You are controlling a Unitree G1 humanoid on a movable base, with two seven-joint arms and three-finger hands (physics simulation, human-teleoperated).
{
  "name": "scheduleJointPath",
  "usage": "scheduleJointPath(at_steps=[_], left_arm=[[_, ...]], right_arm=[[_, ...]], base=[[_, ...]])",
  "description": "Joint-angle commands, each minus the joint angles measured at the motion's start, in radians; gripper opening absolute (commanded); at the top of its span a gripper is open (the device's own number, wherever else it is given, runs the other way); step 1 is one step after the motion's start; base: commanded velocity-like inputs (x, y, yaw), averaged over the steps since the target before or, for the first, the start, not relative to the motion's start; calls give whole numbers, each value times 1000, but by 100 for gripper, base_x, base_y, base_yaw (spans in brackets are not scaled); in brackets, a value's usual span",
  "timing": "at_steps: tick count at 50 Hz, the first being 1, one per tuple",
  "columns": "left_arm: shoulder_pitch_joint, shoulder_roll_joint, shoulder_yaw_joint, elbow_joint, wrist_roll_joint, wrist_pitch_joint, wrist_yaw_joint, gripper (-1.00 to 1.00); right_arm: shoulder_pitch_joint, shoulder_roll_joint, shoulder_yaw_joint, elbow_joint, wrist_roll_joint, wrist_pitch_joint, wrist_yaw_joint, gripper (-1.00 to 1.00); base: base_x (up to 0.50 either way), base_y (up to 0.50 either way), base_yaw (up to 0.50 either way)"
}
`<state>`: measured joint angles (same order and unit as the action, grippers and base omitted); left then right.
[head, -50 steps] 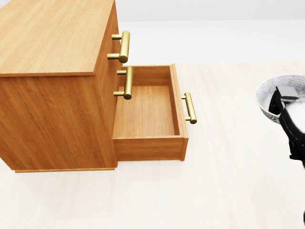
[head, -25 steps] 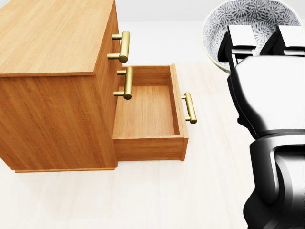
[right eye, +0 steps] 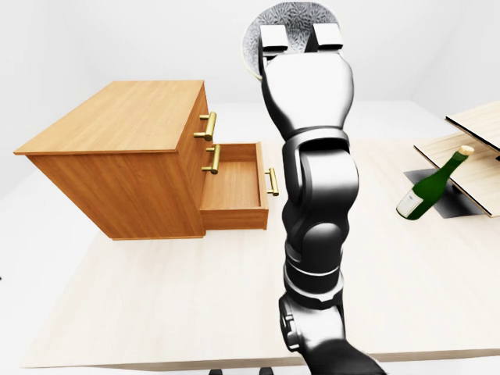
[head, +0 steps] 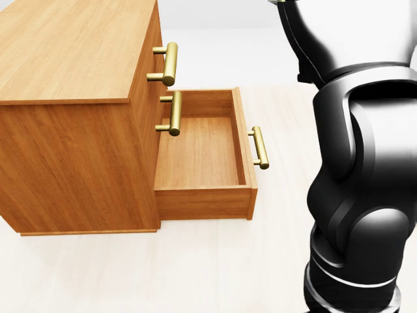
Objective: Put the bowl on top of the cabinet.
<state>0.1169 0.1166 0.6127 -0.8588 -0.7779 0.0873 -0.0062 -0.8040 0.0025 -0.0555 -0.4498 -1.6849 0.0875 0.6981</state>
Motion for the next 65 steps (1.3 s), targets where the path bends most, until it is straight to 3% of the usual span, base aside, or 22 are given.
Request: scheduleJointPath(at_steps=[1,9,24,39,53,65], left_arm=[[3,-5,-3,-8,6,0,-4,100],[0,-2,1,-7,0,0,0,100],[1,-3,0,-7,1,0,-2,100],[-2,-11,-26,2,33,0,-8,100],[-5,-4,-13,6,16,0,-3,100],[-5,-7,-19,8,23,0,-6,100]], right_arm=[[-310,-50,45,269,20,0,0,-100],[-423,-45,87,483,122,0,0,-100],[-503,53,131,596,212,0,0,-100],[-597,61,136,723,291,0,0,-100],[-633,110,154,831,381,0,0,-100],[-584,157,180,867,407,0,0,-100]], base=[[0,0,0],[0,0,0],[0,0,0],[0,0,0],[0,0,0],[0,0,0]])
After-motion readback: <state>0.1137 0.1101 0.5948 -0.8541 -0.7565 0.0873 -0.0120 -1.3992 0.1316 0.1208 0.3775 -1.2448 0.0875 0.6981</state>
